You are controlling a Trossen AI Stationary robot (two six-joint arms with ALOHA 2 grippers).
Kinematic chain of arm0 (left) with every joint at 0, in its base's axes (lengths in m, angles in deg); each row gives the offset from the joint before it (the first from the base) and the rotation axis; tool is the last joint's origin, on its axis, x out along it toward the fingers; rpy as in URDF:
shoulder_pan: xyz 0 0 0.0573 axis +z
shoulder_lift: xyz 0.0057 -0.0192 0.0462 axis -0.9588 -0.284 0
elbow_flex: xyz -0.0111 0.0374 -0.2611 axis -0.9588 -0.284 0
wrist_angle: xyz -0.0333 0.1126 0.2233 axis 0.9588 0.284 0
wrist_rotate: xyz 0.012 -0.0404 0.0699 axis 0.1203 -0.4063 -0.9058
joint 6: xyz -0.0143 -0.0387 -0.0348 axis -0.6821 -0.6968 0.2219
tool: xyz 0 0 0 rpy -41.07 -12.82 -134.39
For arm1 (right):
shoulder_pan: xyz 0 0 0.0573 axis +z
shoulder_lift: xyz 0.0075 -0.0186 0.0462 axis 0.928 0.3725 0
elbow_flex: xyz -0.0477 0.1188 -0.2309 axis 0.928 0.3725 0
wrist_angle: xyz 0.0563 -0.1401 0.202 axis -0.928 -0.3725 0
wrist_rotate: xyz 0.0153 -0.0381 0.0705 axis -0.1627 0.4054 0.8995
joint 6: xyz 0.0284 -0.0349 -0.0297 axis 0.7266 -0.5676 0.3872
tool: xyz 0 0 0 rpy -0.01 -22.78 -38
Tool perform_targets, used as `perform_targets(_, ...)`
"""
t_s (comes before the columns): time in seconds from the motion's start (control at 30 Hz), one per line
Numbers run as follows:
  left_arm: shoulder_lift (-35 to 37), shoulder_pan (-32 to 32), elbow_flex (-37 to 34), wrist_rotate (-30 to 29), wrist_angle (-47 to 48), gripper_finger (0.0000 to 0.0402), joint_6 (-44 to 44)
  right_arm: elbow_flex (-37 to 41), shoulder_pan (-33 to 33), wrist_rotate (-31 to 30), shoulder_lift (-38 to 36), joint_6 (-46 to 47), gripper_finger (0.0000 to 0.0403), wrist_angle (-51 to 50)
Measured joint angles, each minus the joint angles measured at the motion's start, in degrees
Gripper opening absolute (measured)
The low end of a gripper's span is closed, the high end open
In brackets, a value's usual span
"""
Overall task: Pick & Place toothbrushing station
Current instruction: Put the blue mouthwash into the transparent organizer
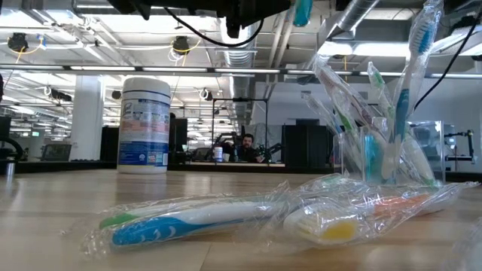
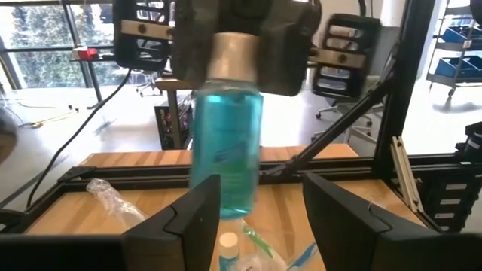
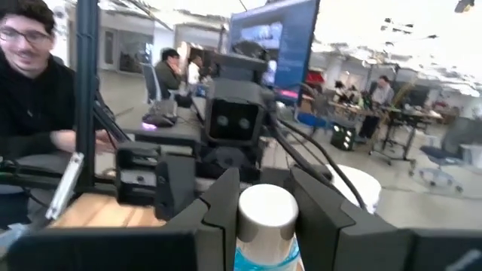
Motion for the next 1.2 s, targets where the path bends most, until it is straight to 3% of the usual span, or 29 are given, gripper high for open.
perform_targets(0.23, 0.0, 0.0, 0.0, 0.0, 2.1, 0.0177, -0.3, 0.0, 0.1, -2.6, -3.4, 2.3, 0.0085, -7.7)
perform_targets(0.77, 0.0, -0.3, -2.3, 0.0, 2.6, 0.0176, -0.5, 7.2, 5.4, -12.7, -11.2, 2.7, 0.0085, -8.4)
perform_targets(1.2, 0.0, -0.3, -2.3, 0.0, 2.5, 0.0176, -2.0, 13.9, 5.6, -20.0, -19.2, 4.1, 0.0085, -9.9)
